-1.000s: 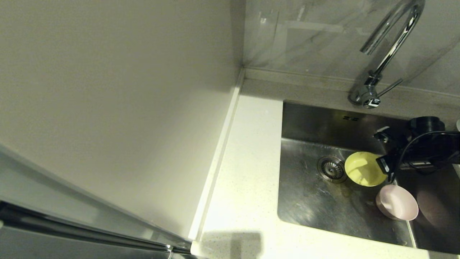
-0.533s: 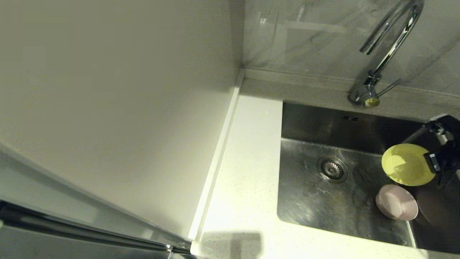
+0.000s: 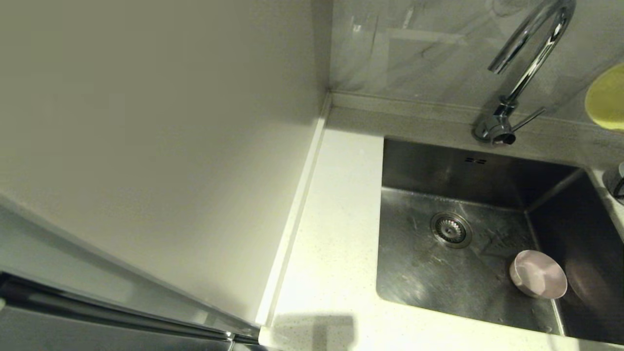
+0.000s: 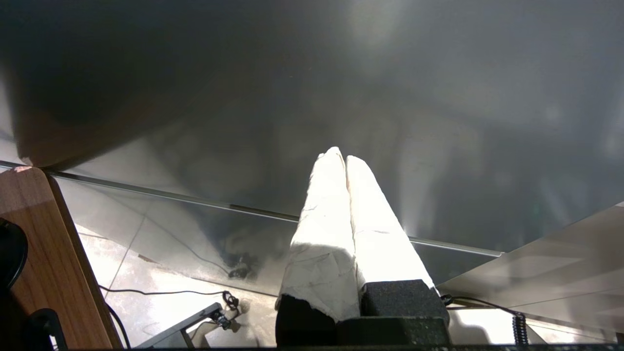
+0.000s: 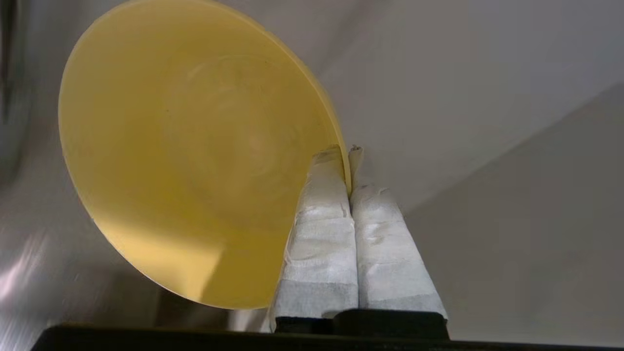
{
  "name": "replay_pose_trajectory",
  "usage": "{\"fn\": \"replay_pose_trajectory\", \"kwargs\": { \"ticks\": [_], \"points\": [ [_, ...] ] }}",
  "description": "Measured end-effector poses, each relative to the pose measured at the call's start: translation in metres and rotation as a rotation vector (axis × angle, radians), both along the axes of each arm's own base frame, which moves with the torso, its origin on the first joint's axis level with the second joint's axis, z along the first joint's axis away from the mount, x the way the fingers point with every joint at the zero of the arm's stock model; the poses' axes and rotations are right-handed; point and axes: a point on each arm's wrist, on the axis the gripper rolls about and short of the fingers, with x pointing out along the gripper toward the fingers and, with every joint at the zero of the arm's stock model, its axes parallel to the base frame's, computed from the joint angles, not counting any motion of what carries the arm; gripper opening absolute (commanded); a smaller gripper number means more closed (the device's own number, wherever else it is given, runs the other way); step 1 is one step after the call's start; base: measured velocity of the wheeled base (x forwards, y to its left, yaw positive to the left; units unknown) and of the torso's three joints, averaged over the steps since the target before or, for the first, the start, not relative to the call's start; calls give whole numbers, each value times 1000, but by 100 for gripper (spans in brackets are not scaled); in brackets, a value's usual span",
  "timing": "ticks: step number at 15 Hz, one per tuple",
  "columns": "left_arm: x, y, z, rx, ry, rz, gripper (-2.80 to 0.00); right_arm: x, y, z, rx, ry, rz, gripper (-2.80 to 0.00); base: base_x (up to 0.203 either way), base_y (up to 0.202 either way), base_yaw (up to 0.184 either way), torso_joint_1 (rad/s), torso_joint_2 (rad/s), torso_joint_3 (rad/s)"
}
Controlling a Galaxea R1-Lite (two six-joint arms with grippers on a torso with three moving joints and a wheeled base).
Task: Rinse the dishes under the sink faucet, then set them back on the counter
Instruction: Put a bowl back to the table from the sink
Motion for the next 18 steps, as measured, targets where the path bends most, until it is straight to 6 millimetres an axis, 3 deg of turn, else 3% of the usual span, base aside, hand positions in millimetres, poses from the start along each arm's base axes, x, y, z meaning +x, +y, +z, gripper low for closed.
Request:
{"fn": "replay_pose_trajectory", "kwargs": {
  "ticks": [4,8,11,15,18],
  "points": [
    [0,0,0,0,0,0,-280,-33,3,-16,-60,-204,-33,-280,0,0,0,0,0,0],
    [0,0,0,0,0,0,-280,-38,0,-41,-19,-148,-47,-280,0,0,0,0,0,0],
    [0,0,0,0,0,0,-280,-25,-9,-30,8,-105,-55,-280,0,0,0,0,0,0],
    [0,0,0,0,0,0,-280,-2,-27,-7,201,100,-145,-280,0,0,0,0,0,0],
    [0,0,0,0,0,0,-280,1,-36,21,359,297,-202,-280,0,0,0,0,0,0]
  ]
}}
